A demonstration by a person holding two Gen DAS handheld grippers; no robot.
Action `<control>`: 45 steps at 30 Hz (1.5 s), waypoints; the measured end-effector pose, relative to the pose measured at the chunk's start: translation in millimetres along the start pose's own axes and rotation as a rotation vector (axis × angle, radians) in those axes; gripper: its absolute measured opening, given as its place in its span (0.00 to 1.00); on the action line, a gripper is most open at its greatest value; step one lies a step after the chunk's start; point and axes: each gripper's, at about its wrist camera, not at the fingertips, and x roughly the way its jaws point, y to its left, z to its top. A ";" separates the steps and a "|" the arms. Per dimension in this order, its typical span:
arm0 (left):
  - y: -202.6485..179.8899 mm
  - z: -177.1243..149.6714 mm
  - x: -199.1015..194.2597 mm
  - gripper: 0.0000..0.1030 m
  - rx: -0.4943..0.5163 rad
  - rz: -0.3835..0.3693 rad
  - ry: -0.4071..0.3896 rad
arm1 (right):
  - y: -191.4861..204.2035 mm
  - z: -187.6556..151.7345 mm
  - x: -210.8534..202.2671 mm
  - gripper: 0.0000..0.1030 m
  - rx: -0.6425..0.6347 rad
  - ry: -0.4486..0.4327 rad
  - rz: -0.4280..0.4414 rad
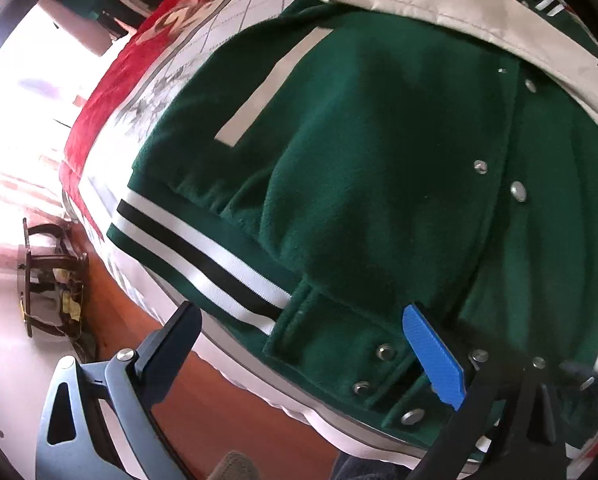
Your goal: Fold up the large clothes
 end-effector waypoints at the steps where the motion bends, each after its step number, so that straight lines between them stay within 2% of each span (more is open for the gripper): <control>1: -1.0 -0.1 -2.2 1.00 -0.004 -0.011 -0.002 | -2.8 -0.6 -13.2 0.27 0.017 -0.041 -0.015; 3: -1.1 -0.1 -4.4 1.00 -0.008 -0.031 0.000 | -13.6 -3.4 -35.0 0.28 0.057 -0.101 -0.020; 6: -5.8 -1.8 -9.7 1.00 0.001 -0.053 -0.007 | -47.3 -6.2 -58.5 0.36 0.141 -0.145 -0.055; 8: -7.6 -3.3 -11.4 1.00 0.012 -0.061 -0.011 | -72.9 -6.5 -60.9 0.48 0.183 -0.149 -0.075; 10: -9.9 -4.3 -8.6 1.00 0.026 -0.057 -0.007 | -102.3 -10.0 -51.5 0.49 0.235 -0.138 -0.067; 11: -9.8 -5.5 -7.0 1.00 0.030 -0.056 -0.004 | -111.4 -7.8 -43.3 0.49 0.236 -0.126 -0.035; 13: -12.9 -7.0 -5.9 1.00 0.036 -0.053 0.006 | -112.8 -5.5 -36.7 0.49 0.233 -0.126 -0.012; 15: -12.8 -7.7 -5.9 1.00 0.042 -0.043 0.006 | -105.5 -5.2 -38.2 0.51 0.214 -0.125 -0.025; 18: -11.2 -7.2 -7.2 1.00 0.041 -0.033 0.000 | -97.5 -18.5 -57.5 0.50 0.218 -0.166 -0.015; 20: -13.1 -7.6 -6.1 1.00 0.042 -0.023 0.000 | -93.5 -23.7 -50.1 0.47 0.175 -0.145 -0.081; 22: -17.2 -8.5 -3.7 1.00 0.049 -0.012 0.006 | -109.1 -17.1 -45.4 0.47 0.097 -0.115 -0.142; 24: -21.8 -8.7 -5.4 1.00 0.062 0.016 -0.004 | -97.1 -13.3 -41.1 0.47 0.042 -0.095 -0.209; 26: -24.9 -9.3 -10.8 1.00 0.065 0.034 -0.007 | -88.2 -12.4 -49.8 0.47 0.037 -0.067 -0.238; 29: -29.2 -13.5 -21.7 1.00 0.063 0.061 -0.018 | -75.2 -31.0 -72.8 0.47 -0.018 -0.098 -0.155; 31: -34.8 -17.6 -28.9 1.00 0.068 0.092 -0.029 | -72.7 -45.9 -56.5 0.45 -0.068 -0.027 -0.168; 33: -41.3 -22.8 -33.7 1.00 0.065 0.120 -0.031 | -75.5 -59.1 -23.6 0.43 -0.133 0.062 -0.236; 34: -46.4 -25.7 -35.2 1.00 0.070 0.139 -0.027 | -78.5 -59.2 -19.8 0.43 -0.133 0.065 -0.226; 38: -73.8 -37.6 -53.1 1.00 0.108 0.218 -0.041 | -103.2 -45.3 -49.2 0.44 -0.037 0.101 -0.056; 42: -120.4 -57.1 -82.8 1.00 0.202 0.306 -0.100 | -147.7 -38.8 -103.5 0.47 -0.025 0.038 -0.065; 45: -173.7 -84.8 -101.8 1.00 0.339 0.420 -0.165 | -192.6 -31.7 -139.1 0.54 0.007 -0.015 -0.119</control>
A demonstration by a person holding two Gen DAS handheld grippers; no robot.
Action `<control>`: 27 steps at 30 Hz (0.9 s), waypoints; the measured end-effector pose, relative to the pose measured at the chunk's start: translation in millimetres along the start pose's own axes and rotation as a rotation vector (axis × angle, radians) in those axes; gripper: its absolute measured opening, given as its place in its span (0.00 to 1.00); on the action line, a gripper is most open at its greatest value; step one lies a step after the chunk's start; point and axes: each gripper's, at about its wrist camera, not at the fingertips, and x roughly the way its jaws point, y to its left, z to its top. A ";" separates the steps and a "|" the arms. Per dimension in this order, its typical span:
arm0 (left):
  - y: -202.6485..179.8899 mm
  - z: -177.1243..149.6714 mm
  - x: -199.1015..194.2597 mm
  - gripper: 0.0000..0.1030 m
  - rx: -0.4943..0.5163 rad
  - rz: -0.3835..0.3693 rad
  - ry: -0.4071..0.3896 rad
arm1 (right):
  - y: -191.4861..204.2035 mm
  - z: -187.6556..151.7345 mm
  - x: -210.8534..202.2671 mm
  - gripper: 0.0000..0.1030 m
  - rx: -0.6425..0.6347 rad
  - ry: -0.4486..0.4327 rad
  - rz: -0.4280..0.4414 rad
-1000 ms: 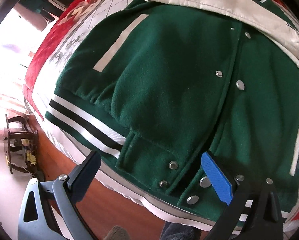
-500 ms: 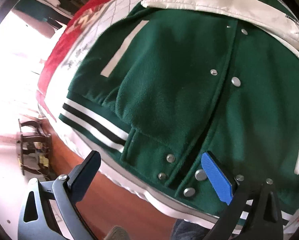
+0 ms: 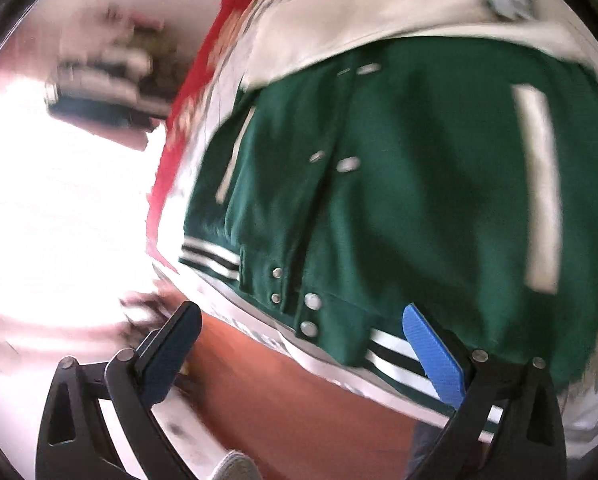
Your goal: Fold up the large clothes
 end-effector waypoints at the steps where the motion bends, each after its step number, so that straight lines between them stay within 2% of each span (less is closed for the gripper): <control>1: -19.6 -2.8 -14.4 1.00 0.055 0.045 -0.038 | -14.4 1.9 -7.8 0.56 0.014 -0.013 -0.016; 3: -57.3 -9.8 -37.2 1.00 0.150 0.095 -0.092 | -54.5 16.1 -16.3 0.57 0.067 -0.038 -0.042; 6: -107.5 -19.3 -59.3 1.00 0.222 0.068 -0.122 | -106.3 25.8 -27.7 0.57 0.172 -0.061 -0.040; 9: -147.3 -23.4 -61.6 1.00 0.279 0.065 -0.136 | -138.2 36.0 -35.0 0.57 0.248 -0.081 -0.016; 12: -172.3 -22.1 -43.9 1.00 0.304 0.108 -0.124 | -160.5 49.3 -43.3 0.57 0.286 -0.097 0.004; 14: -175.2 -16.9 -27.5 1.00 0.285 0.141 -0.103 | -166.6 49.4 -43.9 0.57 0.307 -0.100 0.022; 18: -163.7 1.8 -15.4 1.00 0.230 0.171 -0.112 | -182.2 42.0 -44.8 0.57 0.314 -0.094 0.045; 22: -152.2 23.1 0.3 1.00 0.207 0.231 -0.105 | -181.9 59.5 -39.4 0.57 0.311 -0.085 0.058; 27: -129.9 53.1 22.2 1.00 0.146 0.250 -0.035 | -167.0 82.8 -34.4 0.57 0.288 -0.105 0.098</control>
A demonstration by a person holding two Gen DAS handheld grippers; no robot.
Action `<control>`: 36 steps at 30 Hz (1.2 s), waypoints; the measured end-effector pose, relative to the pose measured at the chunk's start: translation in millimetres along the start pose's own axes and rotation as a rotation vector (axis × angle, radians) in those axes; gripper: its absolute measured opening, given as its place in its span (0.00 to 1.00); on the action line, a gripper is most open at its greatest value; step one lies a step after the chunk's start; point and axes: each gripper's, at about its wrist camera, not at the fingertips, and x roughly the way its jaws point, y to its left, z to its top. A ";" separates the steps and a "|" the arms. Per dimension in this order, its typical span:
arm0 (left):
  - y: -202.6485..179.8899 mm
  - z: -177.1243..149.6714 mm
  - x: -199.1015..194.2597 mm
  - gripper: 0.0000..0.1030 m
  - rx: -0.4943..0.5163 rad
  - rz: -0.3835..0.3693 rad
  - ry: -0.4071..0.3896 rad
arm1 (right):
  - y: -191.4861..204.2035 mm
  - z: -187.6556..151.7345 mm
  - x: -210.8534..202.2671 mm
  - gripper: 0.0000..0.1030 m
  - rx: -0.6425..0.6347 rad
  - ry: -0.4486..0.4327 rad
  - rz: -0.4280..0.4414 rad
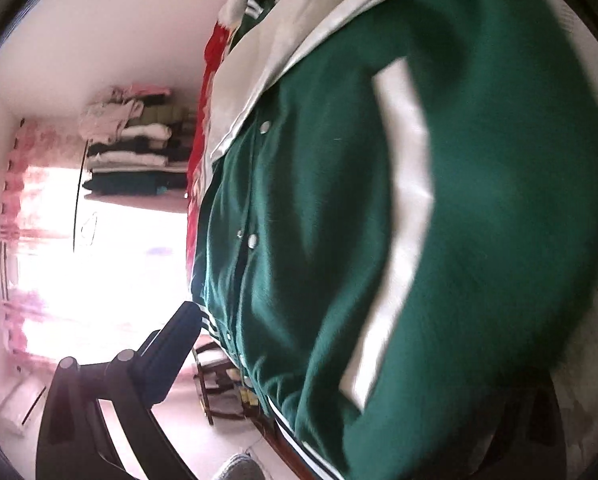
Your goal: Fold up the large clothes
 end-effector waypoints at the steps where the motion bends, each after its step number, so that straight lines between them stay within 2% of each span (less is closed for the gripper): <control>1: 3.6 1.6 1.7 1.00 -0.011 -0.008 0.013 | 5.1 6.4 0.2 0.57 -0.013 -0.005 0.025; 5: 21.7 6.5 9.1 1.00 -0.069 -0.078 0.058 | 31.1 41.1 -0.4 0.57 -0.086 -0.056 0.222; 8: 33.9 6.3 9.5 0.91 -0.100 -0.133 0.064 | 52.2 71.3 6.2 0.64 -0.148 -0.060 0.400; 10: 38.9 6.2 8.1 0.71 -0.108 -0.184 0.060 | 71.3 93.3 18.2 0.67 -0.176 -0.056 0.531; 11: 40.4 6.8 7.6 0.65 -0.105 -0.201 0.059 | 80.1 104.7 24.6 0.70 -0.185 -0.051 0.586; 13: 36.7 9.5 1.5 0.41 -0.093 -0.237 0.050 | 92.7 120.9 36.1 0.73 -0.190 -0.043 0.636; 15: 37.3 11.7 -1.4 0.26 -0.091 -0.276 0.045 | 107.5 135.4 53.4 0.73 -0.188 -0.014 0.707; 18: 38.8 13.8 -2.7 0.21 -0.083 -0.294 0.038 | 134.2 146.4 71.0 0.74 -0.183 0.032 0.820; 22: 44.4 12.8 -3.6 0.19 -0.078 -0.326 0.033 | 169.1 155.2 81.5 0.76 -0.190 0.082 0.802; 23: 49.3 13.3 -2.1 0.19 -0.079 -0.336 0.027 | 173.7 156.7 81.2 0.72 -0.175 0.089 0.796; 24: 52.9 13.2 -1.9 0.18 -0.079 -0.346 0.022 | 179.1 158.1 78.2 0.64 -0.166 0.074 0.774; 25: 57.1 12.6 -2.2 0.17 -0.079 -0.357 0.016 | 180.7 157.8 75.4 0.37 -0.159 0.070 0.744; 26: 63.0 11.6 -1.9 0.17 -0.084 -0.373 0.008 | 183.3 156.1 71.6 0.21 -0.155 0.073 0.734; 29: 84.0 8.0 -0.1 0.17 -0.107 -0.427 -0.010 | 196.4 147.9 52.2 0.17 -0.140 0.046 0.695; 34: 132.7 0.5 12.9 0.17 -0.154 -0.543 -0.046 | 244.4 123.8 -9.7 0.16 -0.188 -0.031 0.620; 36: 157.9 -1.4 21.8 0.17 -0.167 -0.596 -0.056 | 273.0 111.4 -37.1 0.16 -0.213 -0.071 0.543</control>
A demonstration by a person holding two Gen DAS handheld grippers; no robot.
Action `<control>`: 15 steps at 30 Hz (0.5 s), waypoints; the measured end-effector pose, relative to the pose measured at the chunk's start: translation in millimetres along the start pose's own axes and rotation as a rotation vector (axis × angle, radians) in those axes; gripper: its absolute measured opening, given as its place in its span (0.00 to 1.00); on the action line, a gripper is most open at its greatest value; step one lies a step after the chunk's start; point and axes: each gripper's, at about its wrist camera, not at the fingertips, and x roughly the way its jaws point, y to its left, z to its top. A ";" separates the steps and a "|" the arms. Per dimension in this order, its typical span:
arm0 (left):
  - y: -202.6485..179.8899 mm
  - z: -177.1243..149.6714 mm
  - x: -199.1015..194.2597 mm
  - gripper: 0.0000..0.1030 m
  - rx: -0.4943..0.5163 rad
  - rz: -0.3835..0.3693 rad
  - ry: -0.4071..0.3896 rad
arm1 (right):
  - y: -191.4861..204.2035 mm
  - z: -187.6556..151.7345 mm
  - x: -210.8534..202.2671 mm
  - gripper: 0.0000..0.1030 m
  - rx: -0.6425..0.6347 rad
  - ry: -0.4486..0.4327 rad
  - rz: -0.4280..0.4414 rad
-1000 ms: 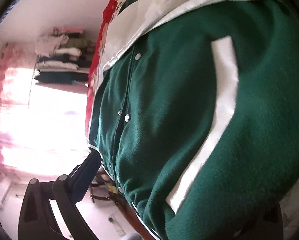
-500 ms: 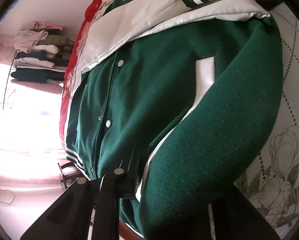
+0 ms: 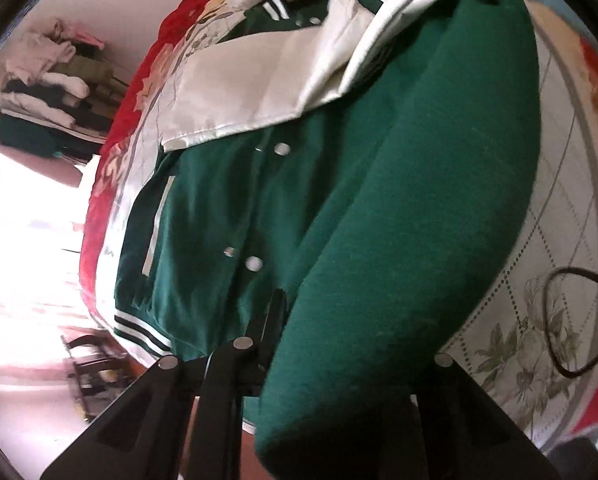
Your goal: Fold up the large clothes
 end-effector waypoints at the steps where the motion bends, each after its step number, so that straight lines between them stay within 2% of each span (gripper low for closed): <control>1: 16.6 2.2 -2.7 0.17 -0.019 -0.035 -0.002 | 22.3 -2.9 -3.3 0.16 -0.016 -0.010 -0.047; 6: 105.3 10.9 4.2 0.17 -0.122 -0.174 0.012 | 137.1 -6.7 23.1 0.16 -0.086 -0.041 -0.201; 10: 179.9 11.9 41.2 0.20 -0.254 -0.275 0.071 | 207.9 1.7 73.4 0.16 -0.112 -0.028 -0.289; 15: 264.3 6.1 100.7 0.24 -0.433 -0.375 0.114 | 269.3 15.3 154.3 0.16 -0.134 0.006 -0.403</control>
